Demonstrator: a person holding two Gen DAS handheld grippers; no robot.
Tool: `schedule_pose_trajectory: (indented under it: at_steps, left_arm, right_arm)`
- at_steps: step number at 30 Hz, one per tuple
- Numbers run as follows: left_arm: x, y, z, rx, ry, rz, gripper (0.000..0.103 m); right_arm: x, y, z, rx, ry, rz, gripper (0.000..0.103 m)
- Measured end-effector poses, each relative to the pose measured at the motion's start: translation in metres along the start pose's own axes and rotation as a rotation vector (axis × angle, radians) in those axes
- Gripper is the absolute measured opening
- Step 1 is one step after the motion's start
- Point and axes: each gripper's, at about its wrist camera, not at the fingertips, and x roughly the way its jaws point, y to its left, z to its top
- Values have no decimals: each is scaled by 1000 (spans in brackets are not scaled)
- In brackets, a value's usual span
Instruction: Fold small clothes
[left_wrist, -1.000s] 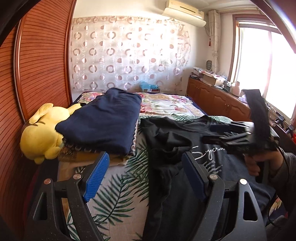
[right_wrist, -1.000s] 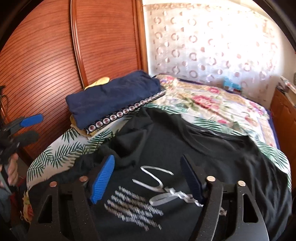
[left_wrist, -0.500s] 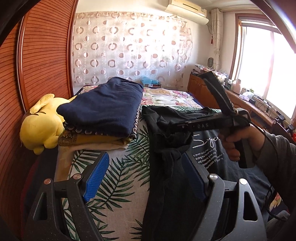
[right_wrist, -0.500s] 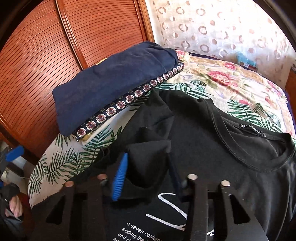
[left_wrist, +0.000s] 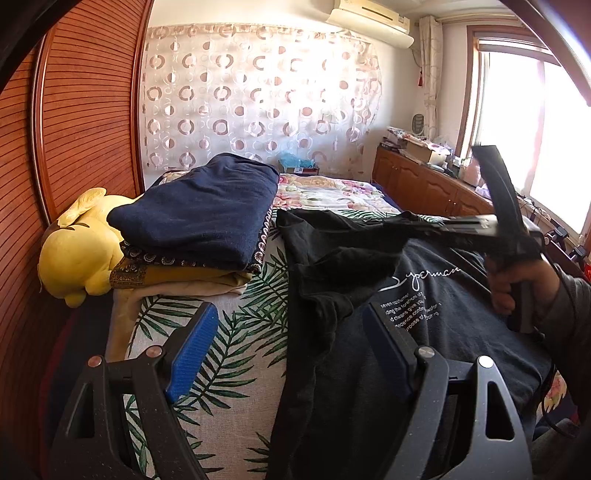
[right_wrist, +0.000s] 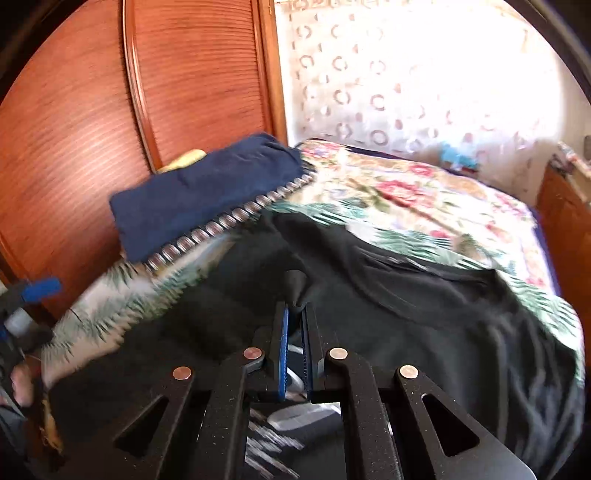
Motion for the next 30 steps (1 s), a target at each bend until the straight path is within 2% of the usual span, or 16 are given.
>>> schedule_pose_trajectory:
  at_steps: [4,7,8,9,11,12,20,23,25,26,27,29,30]
  left_arm:
    - [0,-1,1,-2,-5,6,81]
    - [-1,-1,1,-3,-6,5,81]
    - [-1,-1,1,-3,-6,6,81]
    - [-1,-1,1,-3,-6,6,81]
    - [-2,-2,1,-5,-9,6,81]
    - [-3,-1,1,-5,-10,7,81]
    - [-13,11,-3,-16,-18,34,81]
    - [-16,17,-6,-27,-20,44,81]
    - [-16,22,-7,-38,-17,47,81]
    - [-15,24,-8,-45,-15,49,81]
    - [-14,26,-9,-49,-13,50,81]
    - [-14,27,-10,-54,-13,52,81]
    - [-14,28,-11,-56,-14,50,81]
  right_arm:
    - [-4,2,-9,-17,-2,-29,7]
    - [-7,14,-2,-11,-6,-21,7]
    - [-7,17,1,-14,-6,-7,13]
    - [-7,22,3,-17,-5,8,26]
    - [2,35,9,-22,-5,44,46]
    - [7,40,12,-21,-4,64,48]
    - [72,89,26,-33,87,213,48]
    - [94,100,30,-49,128,215,48]
    - [107,104,33,-65,157,184,48]
    - [115,106,35,-68,171,178,43]
    - [119,108,35,-72,178,174,30]
    - [120,107,33,-85,182,130,12]
    - [118,106,35,-83,171,142,10]
